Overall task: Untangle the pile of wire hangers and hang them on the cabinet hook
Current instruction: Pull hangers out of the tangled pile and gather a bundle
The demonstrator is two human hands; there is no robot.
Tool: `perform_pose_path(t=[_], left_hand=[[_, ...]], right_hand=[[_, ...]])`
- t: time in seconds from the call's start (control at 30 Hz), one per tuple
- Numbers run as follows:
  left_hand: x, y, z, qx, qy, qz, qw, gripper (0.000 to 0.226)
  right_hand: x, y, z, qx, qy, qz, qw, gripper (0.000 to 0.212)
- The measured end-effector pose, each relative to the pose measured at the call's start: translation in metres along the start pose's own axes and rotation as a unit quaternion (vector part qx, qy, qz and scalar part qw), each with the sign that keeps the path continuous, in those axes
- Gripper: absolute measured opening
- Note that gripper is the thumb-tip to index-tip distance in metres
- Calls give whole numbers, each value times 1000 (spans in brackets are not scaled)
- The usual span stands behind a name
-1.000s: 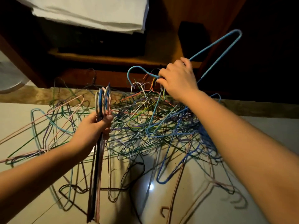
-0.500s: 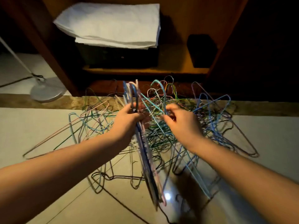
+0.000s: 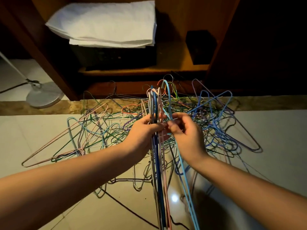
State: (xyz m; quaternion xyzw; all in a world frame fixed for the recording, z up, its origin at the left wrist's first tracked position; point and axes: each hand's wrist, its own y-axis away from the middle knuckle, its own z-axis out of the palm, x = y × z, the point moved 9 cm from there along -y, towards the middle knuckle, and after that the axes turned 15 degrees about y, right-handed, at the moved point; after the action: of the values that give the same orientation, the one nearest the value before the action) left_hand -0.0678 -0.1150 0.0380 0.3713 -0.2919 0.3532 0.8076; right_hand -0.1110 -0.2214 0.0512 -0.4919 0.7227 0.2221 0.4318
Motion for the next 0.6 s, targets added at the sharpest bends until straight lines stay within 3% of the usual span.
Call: perform_pose_path(t=[0.27,0.5,0.6], left_hand=[[3,-7,-17,55,-10,14,998,16],[-7,-4,4,-3,-29,12,999,21],[-6,-5,2,-2,-15,12,1000,20]], right_hand=[[6,3,-25,84,44,-42,995,12],[-1,2,0,22,28,-41,999,23],[1,1,1,19,36,-42,998,18]])
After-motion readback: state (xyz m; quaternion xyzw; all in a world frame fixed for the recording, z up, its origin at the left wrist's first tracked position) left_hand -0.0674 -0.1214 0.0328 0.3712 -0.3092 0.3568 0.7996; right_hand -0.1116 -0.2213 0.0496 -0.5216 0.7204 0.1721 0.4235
